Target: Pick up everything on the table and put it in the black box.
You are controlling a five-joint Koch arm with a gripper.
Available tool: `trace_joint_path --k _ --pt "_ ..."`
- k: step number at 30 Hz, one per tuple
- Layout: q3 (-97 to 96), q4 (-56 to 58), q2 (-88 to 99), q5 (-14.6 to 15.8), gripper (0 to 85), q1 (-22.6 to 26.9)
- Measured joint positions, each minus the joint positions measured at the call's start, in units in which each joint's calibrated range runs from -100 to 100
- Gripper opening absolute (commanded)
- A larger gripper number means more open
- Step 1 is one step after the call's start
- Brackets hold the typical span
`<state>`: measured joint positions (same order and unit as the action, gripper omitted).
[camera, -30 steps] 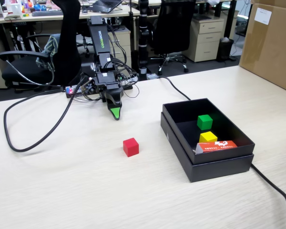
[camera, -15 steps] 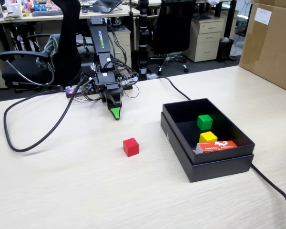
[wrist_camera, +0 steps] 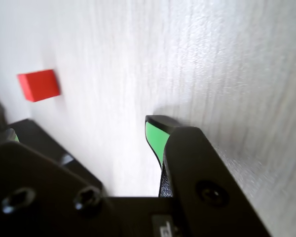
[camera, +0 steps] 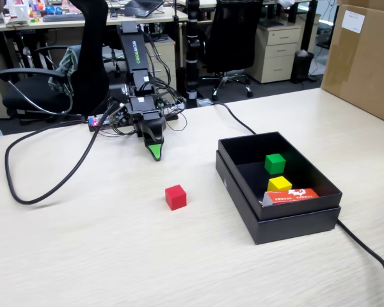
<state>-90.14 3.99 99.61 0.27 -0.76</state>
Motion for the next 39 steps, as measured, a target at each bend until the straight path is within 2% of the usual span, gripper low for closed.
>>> trace_joint_path --k 4,10,13,15,18,23,37,39 --pt "13.1 13.6 -3.9 0.8 49.6 0.0" --pt "34.7 24.9 -16.4 2.1 47.5 0.3" --pt "50.7 35.7 -30.6 2.9 47.5 0.3" --pt "54.5 38.6 -34.4 3.2 47.5 0.2" --pt "70.7 48.6 -52.7 3.7 47.6 0.2" --pt "86.2 56.2 -72.0 3.6 47.7 0.3" --pt "107.0 58.9 -109.6 3.5 47.1 0.7" --pt "107.3 58.9 -111.1 3.6 42.7 0.7"
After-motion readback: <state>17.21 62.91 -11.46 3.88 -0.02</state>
